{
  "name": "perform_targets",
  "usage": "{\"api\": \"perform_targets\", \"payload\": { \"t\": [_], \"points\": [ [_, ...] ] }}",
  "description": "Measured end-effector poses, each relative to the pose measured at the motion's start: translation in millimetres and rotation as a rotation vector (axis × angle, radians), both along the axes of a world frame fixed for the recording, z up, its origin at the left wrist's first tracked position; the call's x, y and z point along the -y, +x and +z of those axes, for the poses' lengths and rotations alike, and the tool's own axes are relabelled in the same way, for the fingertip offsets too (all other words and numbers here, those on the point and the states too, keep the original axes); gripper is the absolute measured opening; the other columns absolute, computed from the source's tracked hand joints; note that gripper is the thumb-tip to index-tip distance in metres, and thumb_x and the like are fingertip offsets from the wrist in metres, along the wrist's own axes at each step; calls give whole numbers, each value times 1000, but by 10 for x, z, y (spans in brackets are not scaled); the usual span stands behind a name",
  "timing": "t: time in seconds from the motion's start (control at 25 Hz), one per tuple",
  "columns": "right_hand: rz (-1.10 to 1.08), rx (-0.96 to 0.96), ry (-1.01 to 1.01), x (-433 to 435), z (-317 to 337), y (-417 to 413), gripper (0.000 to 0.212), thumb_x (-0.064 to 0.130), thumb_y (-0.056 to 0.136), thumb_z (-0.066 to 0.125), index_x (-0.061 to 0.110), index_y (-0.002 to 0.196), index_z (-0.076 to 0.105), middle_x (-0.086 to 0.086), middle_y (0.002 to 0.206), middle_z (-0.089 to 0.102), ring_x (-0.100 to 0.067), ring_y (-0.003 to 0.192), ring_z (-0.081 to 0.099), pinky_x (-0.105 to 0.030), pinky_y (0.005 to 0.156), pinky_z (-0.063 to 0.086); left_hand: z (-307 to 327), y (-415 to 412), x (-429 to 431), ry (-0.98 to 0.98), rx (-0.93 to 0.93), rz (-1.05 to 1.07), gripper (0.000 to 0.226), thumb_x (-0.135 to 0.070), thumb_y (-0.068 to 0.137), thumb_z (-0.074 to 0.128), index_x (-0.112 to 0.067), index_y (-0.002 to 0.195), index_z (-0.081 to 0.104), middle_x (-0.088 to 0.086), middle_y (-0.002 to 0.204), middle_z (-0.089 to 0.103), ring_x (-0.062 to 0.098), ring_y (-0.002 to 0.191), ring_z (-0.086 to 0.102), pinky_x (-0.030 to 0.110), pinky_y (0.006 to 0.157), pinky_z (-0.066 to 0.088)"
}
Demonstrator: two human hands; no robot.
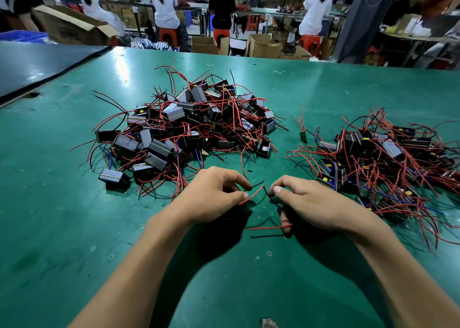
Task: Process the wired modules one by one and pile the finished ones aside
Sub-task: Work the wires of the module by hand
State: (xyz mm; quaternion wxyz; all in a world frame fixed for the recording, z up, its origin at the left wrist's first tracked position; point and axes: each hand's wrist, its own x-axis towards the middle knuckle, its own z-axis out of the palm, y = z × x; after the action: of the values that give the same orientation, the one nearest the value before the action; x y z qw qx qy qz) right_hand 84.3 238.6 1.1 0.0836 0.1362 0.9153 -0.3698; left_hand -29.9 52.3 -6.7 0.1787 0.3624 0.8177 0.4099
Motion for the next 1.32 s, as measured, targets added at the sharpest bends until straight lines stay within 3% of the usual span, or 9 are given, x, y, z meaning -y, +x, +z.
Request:
{"api": "perform_targets", "payload": {
  "t": [0.16,0.36,0.52,0.64,0.76,0.92,1.04,1.2,1.32],
  "points": [
    [-7,-13,-80,-4,-28,-3,15,34,107,39,30,102,53,0,66,73,-17,60,67,-39,64,53,-22,8,-9,17,-13,16,11,-22,87,71,-27,96,75,-7,77,75,4,69,67,18,73,53],
    [-32,-146,-70,-39,-88,-56,10,27,103,52,26,107,61,4,67,57,-5,55,47,-27,60,38,-21,23,-10,50,-37,41,9,-31,90,68,-26,95,73,-4,66,72,7,59,62,22,64,49],
    [9,-169,-104,-14,-44,-51,19,32,102,53,23,102,70,19,71,62,4,63,49,-18,65,39,8,39,-16,146,7,86,6,-21,91,68,-22,93,73,-5,72,74,8,66,70,22,69,54],
    [-3,-194,-78,-15,-48,-62,17,29,101,56,22,93,70,7,78,63,-6,71,50,-33,71,44,30,40,-18,205,96,82,23,-7,93,63,-19,111,70,-1,89,75,17,72,74,37,79,60],
    [-101,-237,-117,-14,-82,-88,12,22,101,57,21,94,66,2,83,66,-9,76,58,-38,81,50,51,43,-44,243,184,86,41,8,93,53,-15,126,62,5,98,70,22,73,74,46,84,58],
    [-184,-231,-231,17,-119,-104,14,13,102,53,21,95,63,-4,81,68,-1,66,66,-32,73,53,65,31,-52,242,200,111,46,6,87,52,-19,123,63,-1,86,66,15,57,67,23,57,50],
    [-183,-247,-210,58,-121,-103,14,13,101,55,21,94,63,-4,78,72,-2,64,66,-32,74,54,42,46,-61,230,173,100,24,-16,94,61,-23,116,68,-3,83,68,17,56,64,31,62,52],
    [-200,-293,-240,123,-82,-94,12,18,100,57,20,90,64,-3,72,74,-20,66,71,-42,76,58,42,73,-68,262,180,105,18,-27,92,67,-24,109,71,0,84,69,22,60,66,35,60,53],
    [-152,-282,-202,157,-55,-78,13,24,100,57,20,90,64,-3,74,75,-27,68,72,-42,74,56,34,68,-60,274,214,68,19,-28,89,71,-22,108,71,-8,77,68,16,54,58,26,57,48]
  ]
}}
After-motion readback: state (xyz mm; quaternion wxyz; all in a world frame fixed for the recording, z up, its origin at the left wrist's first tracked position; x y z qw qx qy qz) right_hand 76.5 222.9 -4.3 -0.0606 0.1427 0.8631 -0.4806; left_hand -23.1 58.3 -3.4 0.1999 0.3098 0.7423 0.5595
